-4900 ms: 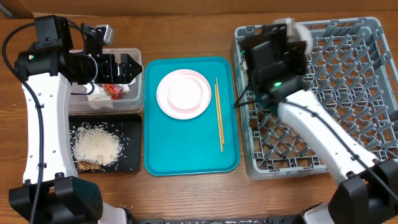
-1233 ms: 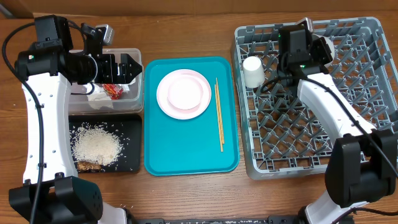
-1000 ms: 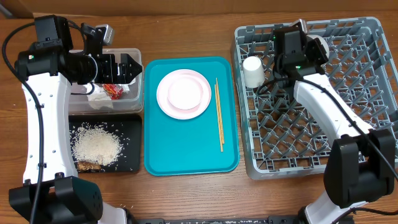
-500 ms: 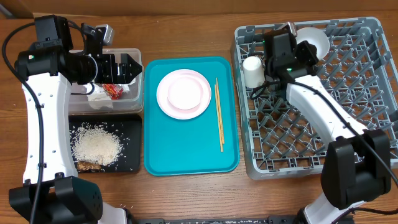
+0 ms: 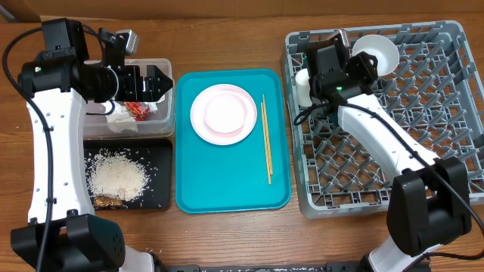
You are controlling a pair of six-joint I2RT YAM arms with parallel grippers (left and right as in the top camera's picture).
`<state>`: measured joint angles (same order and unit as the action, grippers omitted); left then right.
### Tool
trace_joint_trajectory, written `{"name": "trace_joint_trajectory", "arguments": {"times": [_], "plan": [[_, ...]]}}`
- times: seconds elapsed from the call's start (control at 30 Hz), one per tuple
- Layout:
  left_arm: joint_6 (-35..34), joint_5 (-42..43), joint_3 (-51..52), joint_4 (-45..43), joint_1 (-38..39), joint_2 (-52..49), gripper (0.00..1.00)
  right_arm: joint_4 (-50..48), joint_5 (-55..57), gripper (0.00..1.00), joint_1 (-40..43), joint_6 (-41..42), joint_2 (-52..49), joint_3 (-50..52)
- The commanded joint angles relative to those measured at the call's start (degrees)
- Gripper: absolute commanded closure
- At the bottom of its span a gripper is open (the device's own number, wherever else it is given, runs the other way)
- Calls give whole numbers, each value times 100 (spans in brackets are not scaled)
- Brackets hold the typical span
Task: Sort waste into correct bins and load items into the dishwasher
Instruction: 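Lower the white bowl into the back of the rack and release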
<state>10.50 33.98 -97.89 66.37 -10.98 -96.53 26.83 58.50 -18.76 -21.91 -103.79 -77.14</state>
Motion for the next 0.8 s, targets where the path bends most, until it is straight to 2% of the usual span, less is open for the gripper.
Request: {"name": "trace_joint_trajectory", "arguments": {"times": [0.0,0.1,0.3,0.5,0.6,0.7,0.77], "plan": [[-42,-9,-151,-4,13,44,0,55,-2,55,68,1191,15,26],[-42,-9,-151,-4,13,44,0,188,-616,53,164,1320,26,15],[-42,-9,-151,-4,13,44,0,1093,-2184,48,758,1912,50,-811],[-44,-9,-151,-4,13,44,0,1821,-4701,46,1628,2332,59,-2020],[-42,-9,-151,-4,13,44,0,1781,-5589,53,2175,2841,59,-2236],[-42,-9,-151,-4,13,44,0,1694,-5910,60,2608,3180,15,-2216],[-44,-9,-151,-4,13,44,0,1646,-6094,61,2868,3246,-63,-2190]]}}
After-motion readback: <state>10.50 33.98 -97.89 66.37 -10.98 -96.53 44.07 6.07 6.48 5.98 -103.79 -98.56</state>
